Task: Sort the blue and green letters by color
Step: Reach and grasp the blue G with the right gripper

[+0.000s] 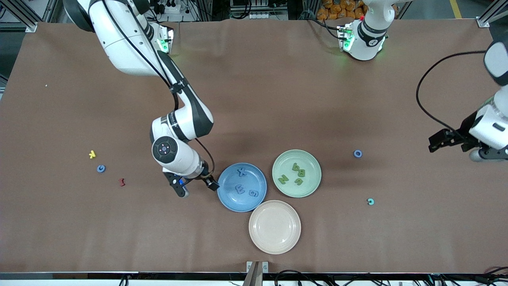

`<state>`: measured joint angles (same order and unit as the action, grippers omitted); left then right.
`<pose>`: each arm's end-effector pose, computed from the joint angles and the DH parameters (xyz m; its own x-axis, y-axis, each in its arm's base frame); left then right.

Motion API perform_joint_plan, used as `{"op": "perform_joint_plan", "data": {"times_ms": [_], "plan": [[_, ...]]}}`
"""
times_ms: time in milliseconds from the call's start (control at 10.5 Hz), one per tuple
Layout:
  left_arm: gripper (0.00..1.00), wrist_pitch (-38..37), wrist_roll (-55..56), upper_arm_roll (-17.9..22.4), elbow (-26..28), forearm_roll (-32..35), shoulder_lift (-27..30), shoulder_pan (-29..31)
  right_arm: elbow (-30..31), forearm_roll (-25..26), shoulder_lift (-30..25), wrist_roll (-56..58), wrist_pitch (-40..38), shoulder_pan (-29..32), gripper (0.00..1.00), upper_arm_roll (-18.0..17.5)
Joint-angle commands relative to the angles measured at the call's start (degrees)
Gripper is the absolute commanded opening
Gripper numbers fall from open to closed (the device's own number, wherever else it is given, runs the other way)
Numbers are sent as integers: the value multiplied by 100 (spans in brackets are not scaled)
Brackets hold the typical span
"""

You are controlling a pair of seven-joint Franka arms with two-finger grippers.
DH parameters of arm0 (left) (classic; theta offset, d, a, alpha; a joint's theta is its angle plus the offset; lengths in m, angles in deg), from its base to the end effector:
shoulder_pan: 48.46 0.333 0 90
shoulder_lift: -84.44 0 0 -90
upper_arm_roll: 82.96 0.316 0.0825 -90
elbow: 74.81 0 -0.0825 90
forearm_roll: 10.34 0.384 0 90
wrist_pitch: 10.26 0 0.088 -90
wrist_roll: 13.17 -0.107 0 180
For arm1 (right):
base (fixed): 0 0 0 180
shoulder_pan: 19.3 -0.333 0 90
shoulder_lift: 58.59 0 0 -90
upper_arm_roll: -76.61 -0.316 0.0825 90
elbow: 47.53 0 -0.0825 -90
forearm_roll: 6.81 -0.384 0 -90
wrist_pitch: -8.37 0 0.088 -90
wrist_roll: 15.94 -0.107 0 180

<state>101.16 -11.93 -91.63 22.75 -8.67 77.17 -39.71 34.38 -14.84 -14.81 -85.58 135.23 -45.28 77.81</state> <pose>0.6136 0.0072 0.5221 0.9931 0.0158 0.1164 0.0167 -0.9998 -0.0066 0.6583 0.3122 0.2422 0.6517 -0.7535 -0.0870 -0.7583 -0.6500 -0.0504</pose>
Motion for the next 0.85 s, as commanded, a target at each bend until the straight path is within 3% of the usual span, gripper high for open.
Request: {"op": "perform_joint_plan", "data": {"times_ms": [0,475,759], "plan": [[100,-961,297,32,-569,-176,181,-268,88,1048,-176,1613,-959,784,100,-33],[100,-1904,350,-65,-1222,-114,234,-576,816,1093,-624,3724,-795,1717,100,2],[100,-2009,350,-205,-1405,-140,305,-584,1965,1102,-1072,5026,239,2209,100,11]]}}
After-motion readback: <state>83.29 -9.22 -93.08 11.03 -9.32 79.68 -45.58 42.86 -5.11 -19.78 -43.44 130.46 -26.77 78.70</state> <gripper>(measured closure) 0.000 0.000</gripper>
